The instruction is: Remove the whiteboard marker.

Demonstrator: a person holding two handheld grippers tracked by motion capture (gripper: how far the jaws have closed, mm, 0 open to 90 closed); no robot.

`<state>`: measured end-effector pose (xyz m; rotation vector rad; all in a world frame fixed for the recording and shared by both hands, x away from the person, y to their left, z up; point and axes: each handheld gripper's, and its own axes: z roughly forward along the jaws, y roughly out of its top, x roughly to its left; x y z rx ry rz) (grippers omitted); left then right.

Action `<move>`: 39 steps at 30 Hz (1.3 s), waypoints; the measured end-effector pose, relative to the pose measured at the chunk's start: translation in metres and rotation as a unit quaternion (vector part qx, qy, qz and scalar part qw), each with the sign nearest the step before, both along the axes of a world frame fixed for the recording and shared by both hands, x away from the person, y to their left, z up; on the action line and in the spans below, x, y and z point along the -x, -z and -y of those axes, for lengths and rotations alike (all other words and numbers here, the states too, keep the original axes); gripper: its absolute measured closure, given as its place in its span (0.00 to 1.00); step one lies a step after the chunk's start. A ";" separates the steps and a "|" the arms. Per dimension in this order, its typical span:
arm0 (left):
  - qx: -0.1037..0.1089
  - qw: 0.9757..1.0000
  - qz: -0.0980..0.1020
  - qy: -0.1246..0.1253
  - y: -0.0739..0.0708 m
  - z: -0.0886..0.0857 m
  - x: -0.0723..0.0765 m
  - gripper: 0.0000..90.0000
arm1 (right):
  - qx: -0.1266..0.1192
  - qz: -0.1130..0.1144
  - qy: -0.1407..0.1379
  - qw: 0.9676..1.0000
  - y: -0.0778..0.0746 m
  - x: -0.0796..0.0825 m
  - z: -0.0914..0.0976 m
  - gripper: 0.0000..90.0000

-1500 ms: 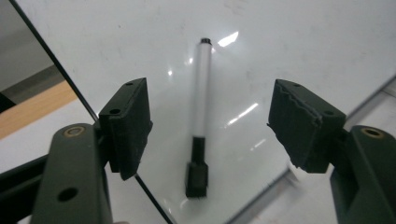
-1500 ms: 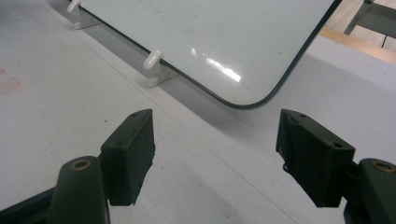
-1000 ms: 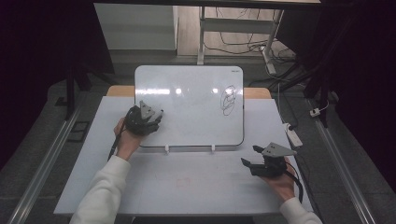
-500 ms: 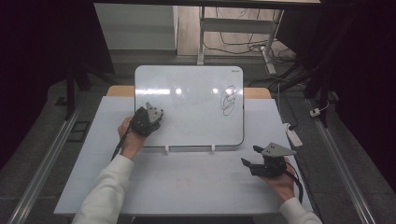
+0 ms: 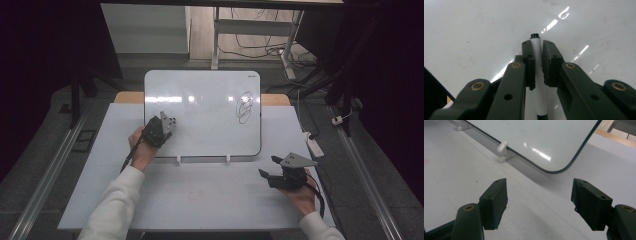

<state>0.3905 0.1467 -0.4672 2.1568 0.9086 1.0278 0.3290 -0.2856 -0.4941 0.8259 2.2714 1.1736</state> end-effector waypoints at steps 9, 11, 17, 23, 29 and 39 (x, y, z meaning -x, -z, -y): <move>0.007 1.000 -0.001 0.009 -0.001 -0.003 0.001 0.91 | 0.001 0.000 0.002 1.000 0.000 0.000 0.001 0.33; 0.019 1.000 0.000 0.012 -0.004 -0.006 0.003 0.91 | 0.000 0.003 0.003 1.000 0.000 0.000 0.001 0.33; 0.071 0.997 0.010 0.022 -0.016 -0.018 0.010 0.91 | -0.001 0.002 0.004 1.000 -0.001 0.000 0.001 0.33; 0.114 0.992 0.013 0.056 -0.028 -0.018 0.021 0.91 | -0.016 -0.002 -0.002 1.000 0.000 0.000 -0.001 0.33; 0.145 0.985 0.008 0.093 -0.036 -0.005 0.030 0.91 | -0.044 -0.010 -0.018 0.999 -0.002 0.000 -0.006 0.33; 0.173 0.971 -0.003 0.163 -0.045 0.038 0.045 0.91 | -0.080 -0.018 -0.057 0.995 -0.011 -0.001 -0.034 0.33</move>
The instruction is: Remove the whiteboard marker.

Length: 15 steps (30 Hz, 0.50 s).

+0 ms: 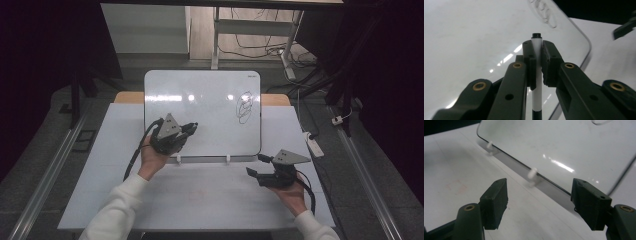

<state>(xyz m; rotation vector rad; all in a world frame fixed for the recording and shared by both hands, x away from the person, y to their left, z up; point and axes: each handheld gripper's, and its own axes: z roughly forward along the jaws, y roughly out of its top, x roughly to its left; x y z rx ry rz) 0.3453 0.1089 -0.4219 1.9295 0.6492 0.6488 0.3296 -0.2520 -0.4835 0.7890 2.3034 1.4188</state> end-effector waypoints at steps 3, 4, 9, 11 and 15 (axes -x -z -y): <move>0.001 1.000 0.002 0.013 -0.002 0.013 0.002 0.91 | -0.013 -0.002 -0.011 1.000 -0.003 -0.001 -0.012 0.34; 0.000 1.000 0.004 0.019 -0.002 0.019 0.004 0.91 | -0.017 -0.003 -0.015 1.000 -0.005 -0.002 -0.016 0.34; -0.001 0.999 0.006 0.036 -0.003 0.035 0.008 0.91 | -0.033 -0.017 -0.038 0.999 -0.010 -0.005 -0.041 0.35; -0.005 0.999 0.005 0.048 -0.002 0.045 0.009 0.91 | -0.029 -0.023 -0.044 0.998 -0.011 -0.006 -0.052 0.36; -0.003 0.998 0.002 0.056 -0.001 0.053 0.010 0.91 | -0.027 -0.032 -0.054 0.998 -0.011 -0.008 -0.067 0.38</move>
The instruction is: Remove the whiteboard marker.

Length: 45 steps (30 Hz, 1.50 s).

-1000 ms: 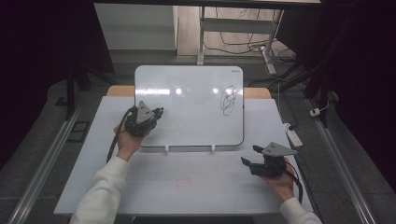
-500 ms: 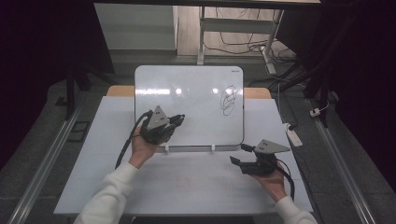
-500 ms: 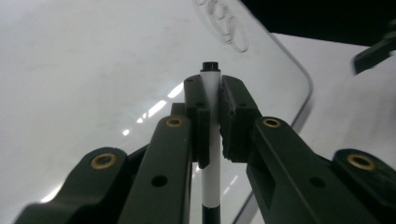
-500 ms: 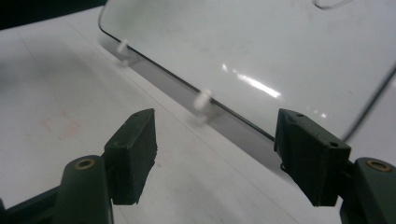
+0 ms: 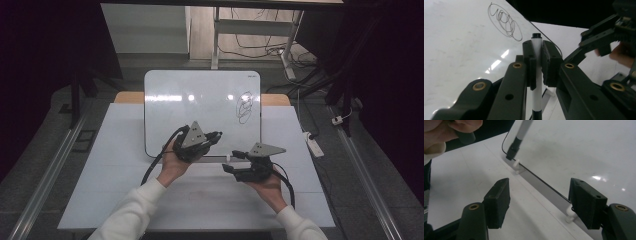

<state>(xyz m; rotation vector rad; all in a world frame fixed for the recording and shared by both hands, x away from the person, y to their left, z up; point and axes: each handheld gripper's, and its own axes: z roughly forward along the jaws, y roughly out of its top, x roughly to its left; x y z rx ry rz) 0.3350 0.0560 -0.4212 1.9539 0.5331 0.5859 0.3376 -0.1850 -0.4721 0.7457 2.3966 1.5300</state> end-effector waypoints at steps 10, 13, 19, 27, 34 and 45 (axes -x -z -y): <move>0.004 1.000 -0.006 0.015 0.003 0.013 0.001 0.91 | -0.009 -0.036 -0.013 0.999 -0.003 -0.009 -0.030 0.48; 0.003 1.000 -0.008 0.016 0.003 0.015 0.001 0.91 | -0.017 -0.051 -0.014 0.998 -0.004 -0.012 -0.036 0.53; 0.001 1.000 -0.009 0.020 0.005 0.020 0.002 0.91 | -0.025 -0.076 -0.005 0.997 -0.005 -0.018 -0.043 0.64; -0.005 1.000 -0.005 0.023 0.007 0.025 0.004 0.91 | -0.024 -0.114 0.009 0.993 -0.002 -0.023 -0.045 0.83; 0.000 0.999 -0.013 0.029 0.008 0.026 0.005 0.89 | -0.023 -0.126 0.016 0.992 0.000 -0.026 -0.042 0.86; 0.038 0.999 -0.020 0.002 -0.002 -0.005 0.008 0.65 | -0.030 -0.104 0.031 0.994 -0.004 -0.028 -0.032 0.86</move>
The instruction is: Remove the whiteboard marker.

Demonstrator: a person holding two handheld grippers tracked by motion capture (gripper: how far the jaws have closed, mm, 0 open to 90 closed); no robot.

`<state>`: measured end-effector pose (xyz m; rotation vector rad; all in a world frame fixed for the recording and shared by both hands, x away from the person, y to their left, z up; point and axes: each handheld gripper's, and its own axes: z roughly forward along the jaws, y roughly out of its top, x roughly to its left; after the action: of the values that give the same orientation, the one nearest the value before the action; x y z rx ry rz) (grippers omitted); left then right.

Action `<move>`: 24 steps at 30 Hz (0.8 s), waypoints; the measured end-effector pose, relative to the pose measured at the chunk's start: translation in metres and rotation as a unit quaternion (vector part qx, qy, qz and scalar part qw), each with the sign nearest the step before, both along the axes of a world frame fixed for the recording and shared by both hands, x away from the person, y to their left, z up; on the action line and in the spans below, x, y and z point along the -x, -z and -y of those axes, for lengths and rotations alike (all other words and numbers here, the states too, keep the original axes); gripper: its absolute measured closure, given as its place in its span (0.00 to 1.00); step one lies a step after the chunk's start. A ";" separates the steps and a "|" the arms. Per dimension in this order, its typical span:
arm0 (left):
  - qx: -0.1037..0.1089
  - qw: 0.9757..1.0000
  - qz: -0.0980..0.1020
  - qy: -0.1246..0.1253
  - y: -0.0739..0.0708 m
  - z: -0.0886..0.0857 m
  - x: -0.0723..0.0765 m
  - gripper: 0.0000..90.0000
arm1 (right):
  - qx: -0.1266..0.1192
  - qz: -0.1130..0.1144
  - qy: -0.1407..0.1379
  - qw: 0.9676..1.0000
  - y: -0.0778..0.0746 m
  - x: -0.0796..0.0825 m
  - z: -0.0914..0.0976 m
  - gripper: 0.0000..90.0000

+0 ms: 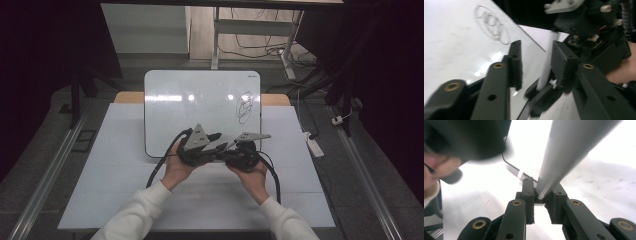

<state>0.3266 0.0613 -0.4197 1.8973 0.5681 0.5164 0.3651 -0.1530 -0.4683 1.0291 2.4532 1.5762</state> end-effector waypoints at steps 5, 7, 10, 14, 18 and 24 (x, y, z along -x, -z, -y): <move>0.009 0.998 -0.035 -0.042 0.002 -0.043 0.004 0.51 | -0.010 0.035 0.013 0.999 -0.006 -0.003 0.011 0.86; 0.010 0.997 -0.052 -0.055 0.009 -0.059 0.008 0.48 | -0.011 0.046 0.018 0.999 -0.009 -0.004 0.016 0.86; -0.001 0.995 -0.073 -0.066 0.021 -0.076 0.016 0.46 | -0.017 0.061 0.021 0.998 -0.012 -0.005 0.021 0.86; -0.020 0.992 -0.093 -0.077 0.037 -0.097 0.033 0.43 | -0.015 0.083 0.022 0.996 -0.018 -0.007 0.027 0.86; -0.024 0.990 -0.105 -0.087 0.049 -0.116 0.049 0.41 | -0.018 0.101 0.027 0.994 -0.025 -0.009 0.033 0.86; -0.031 0.987 -0.117 -0.102 0.061 -0.136 0.064 0.39 | -0.028 0.119 0.035 0.992 -0.035 -0.012 0.042 0.86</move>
<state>0.2629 0.1969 -0.4805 1.9844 0.9167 0.4499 0.3770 -0.1954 -0.4336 0.8666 2.2056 1.6491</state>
